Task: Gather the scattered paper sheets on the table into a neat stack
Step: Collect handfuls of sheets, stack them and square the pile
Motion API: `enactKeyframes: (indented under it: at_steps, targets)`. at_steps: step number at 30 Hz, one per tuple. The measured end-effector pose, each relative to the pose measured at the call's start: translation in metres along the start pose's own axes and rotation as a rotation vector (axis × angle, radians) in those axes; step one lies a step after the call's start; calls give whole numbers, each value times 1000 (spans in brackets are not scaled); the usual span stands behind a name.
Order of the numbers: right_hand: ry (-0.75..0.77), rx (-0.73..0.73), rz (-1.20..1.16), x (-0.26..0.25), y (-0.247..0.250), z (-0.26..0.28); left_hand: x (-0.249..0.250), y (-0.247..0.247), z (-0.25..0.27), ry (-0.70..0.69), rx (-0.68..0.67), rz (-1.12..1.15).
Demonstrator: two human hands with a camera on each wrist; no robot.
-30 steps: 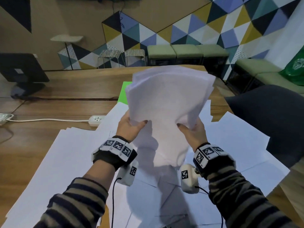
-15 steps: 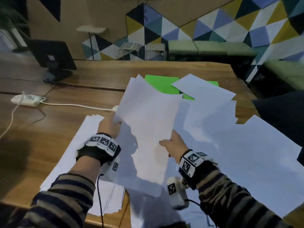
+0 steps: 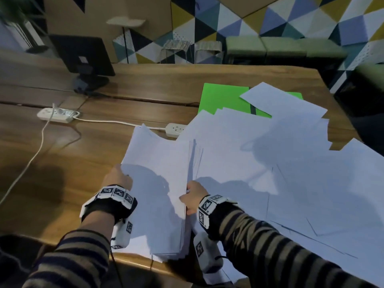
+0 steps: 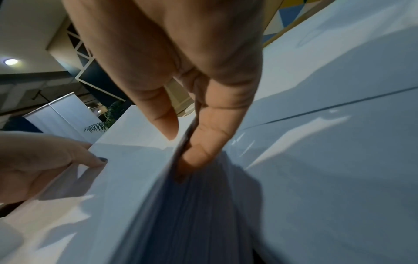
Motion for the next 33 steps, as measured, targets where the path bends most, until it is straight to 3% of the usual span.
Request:
enactKeyframes:
  at_steps: [6, 11, 14, 18, 21, 24, 27, 33]
  targets:
    - [-26, 65, 215, 5, 5, 7, 6, -8, 3, 28, -8, -75]
    - [-6, 91, 231, 13, 26, 24, 58, -27, 25, -250, -21, -17]
    - [-22, 166, 141, 34, 56, 38, 91, -53, 49, -458, -126, 43]
    - [-133, 311, -77, 91, 108, 57, 126, -102, 105, -737, -366, 35]
    - [-193, 351, -272, 135, 137, 69, 145, -137, 135, -857, -478, -8]
    - [-190, 411, -633, 169, 157, 79, 159, -159, 151, -906, -488, -57]
    - [-169, 373, -792, 187, 167, 83, 165, -181, 167, -985, -453, -308]
    - [-219, 298, -814, 186, 168, 93, 176, -195, 187, -1032, -366, -420]
Point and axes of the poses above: each hand's wrist, its own z-axis away from the middle knuckle, its own y-axis out of the back of the hand, x = y × z, the point moved 5 cm from there along -z, towards the middle knuckle, and after that the axes turned 2 degrees about -y, right-handed, at the moved point
